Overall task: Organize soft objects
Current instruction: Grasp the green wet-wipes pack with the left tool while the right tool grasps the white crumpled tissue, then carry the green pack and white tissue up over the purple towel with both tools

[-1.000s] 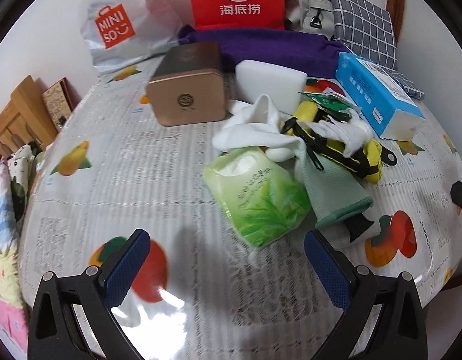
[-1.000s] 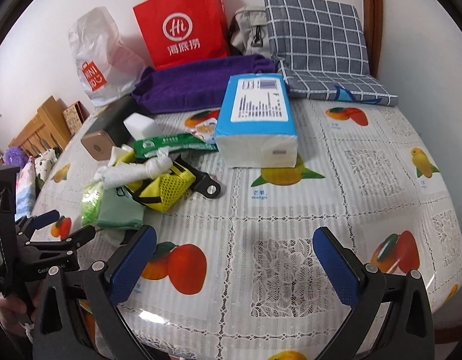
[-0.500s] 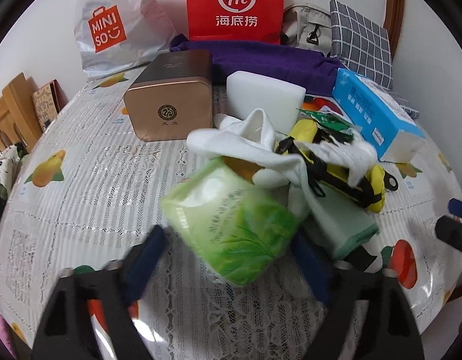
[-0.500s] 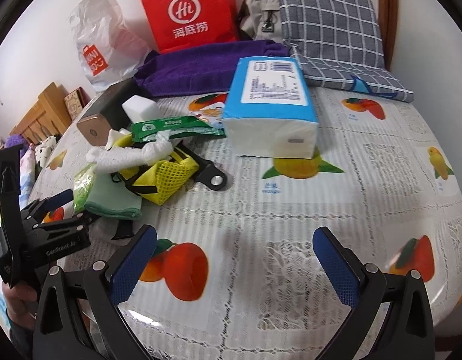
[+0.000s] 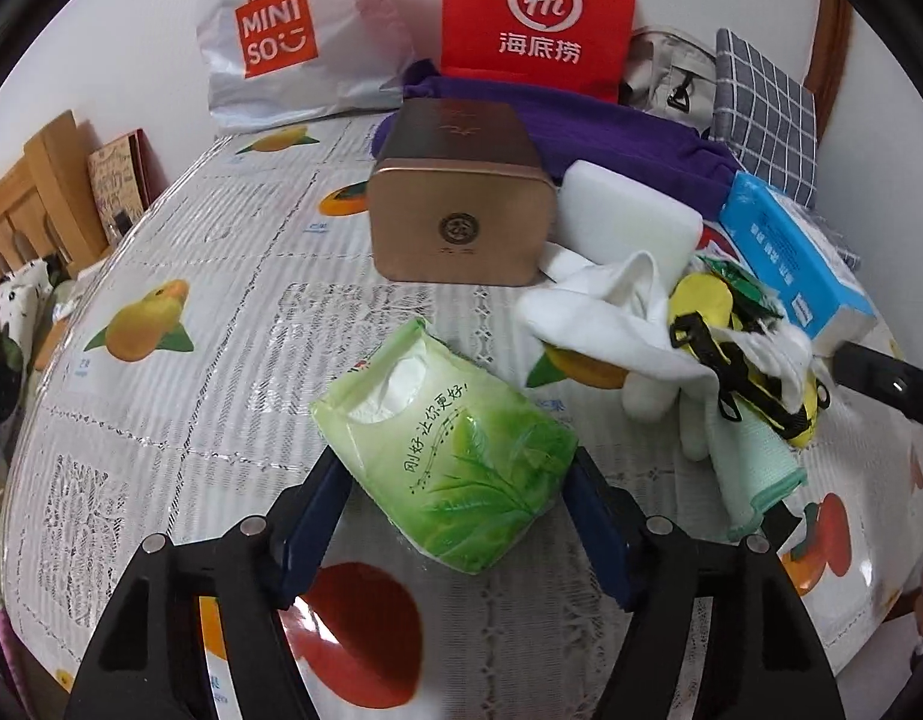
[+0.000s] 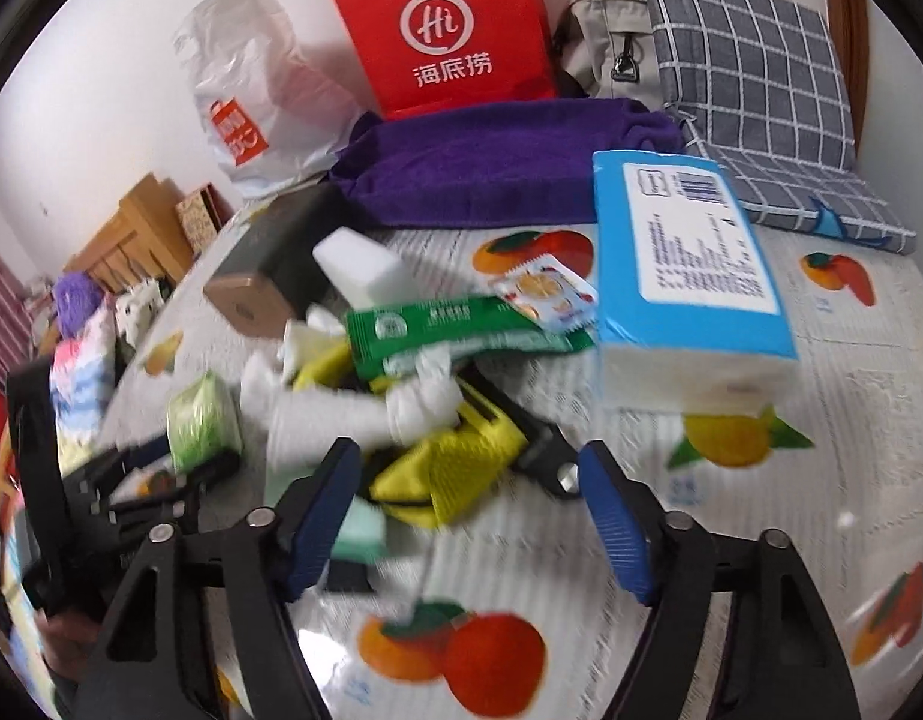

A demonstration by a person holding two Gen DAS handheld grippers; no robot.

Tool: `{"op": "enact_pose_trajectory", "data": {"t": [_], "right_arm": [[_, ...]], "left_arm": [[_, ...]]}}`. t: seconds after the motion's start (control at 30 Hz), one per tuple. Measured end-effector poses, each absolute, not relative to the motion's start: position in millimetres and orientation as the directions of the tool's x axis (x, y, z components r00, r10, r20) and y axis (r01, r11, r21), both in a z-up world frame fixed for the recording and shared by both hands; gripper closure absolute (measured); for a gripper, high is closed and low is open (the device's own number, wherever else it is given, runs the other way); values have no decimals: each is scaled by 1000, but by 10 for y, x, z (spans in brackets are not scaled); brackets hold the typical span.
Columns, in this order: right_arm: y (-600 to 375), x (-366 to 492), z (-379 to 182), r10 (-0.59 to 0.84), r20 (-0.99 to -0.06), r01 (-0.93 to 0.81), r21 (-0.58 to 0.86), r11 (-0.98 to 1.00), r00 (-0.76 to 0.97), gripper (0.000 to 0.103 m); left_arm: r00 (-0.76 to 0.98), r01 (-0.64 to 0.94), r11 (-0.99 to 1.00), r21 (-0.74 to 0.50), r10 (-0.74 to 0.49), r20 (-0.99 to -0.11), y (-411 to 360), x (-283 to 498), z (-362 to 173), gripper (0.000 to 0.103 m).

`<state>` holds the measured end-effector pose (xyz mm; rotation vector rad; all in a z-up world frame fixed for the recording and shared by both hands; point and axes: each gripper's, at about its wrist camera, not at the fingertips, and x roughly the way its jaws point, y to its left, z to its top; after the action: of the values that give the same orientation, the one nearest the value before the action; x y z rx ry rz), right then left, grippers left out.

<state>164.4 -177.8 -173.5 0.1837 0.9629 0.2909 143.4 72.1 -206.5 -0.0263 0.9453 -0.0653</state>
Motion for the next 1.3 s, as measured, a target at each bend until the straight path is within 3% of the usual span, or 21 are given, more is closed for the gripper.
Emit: {"op": "enact_pose_trajectory", "data": {"t": [0.13, 0.3, 0.4, 0.8, 0.9, 1.07, 1.2, 1.3], "right_arm": [[-1650, 1804, -1811, 338, -794, -160, 299, 941, 506, 41], [-1507, 1897, -1914, 294, -814, -166, 243, 956, 501, 47], [-1487, 1918, -1891, 328, -803, -190, 269, 944, 498, 77], [-1973, 1446, -1537, 289, -750, -162, 241, 957, 596, 77], [-2174, 1336, -1616, 196, -774, -107, 165, 981, 602, 77], [-2509, 1268, -1889, 165, -809, -30, 180, 983, 564, 77], [-2624, 1258, -2098, 153, -831, 0, 181, 983, 535, 71], [-2661, 1220, -2147, 192, -814, -14, 221, 975, 548, 58]], "left_arm": [[585, 38, 998, -53, -65, -808, 774, 1465, -2092, 32], [593, 41, 999, -30, -49, -804, 767, 1488, -2108, 30], [596, 41, 999, -32, -51, -802, 787, 1513, -2108, 30], [587, 17, 1000, -16, -23, -809, 841, 1435, -2071, 33], [579, -7, 1000, -6, -1, -816, 903, 1404, -2080, 32], [565, -1, 1000, -14, -11, -825, 947, 1373, -2113, 31], [555, -3, 1000, 20, 19, -832, 950, 1320, -2134, 22], [540, -15, 1000, 5, 12, -842, 978, 1308, -2138, 18]]}}
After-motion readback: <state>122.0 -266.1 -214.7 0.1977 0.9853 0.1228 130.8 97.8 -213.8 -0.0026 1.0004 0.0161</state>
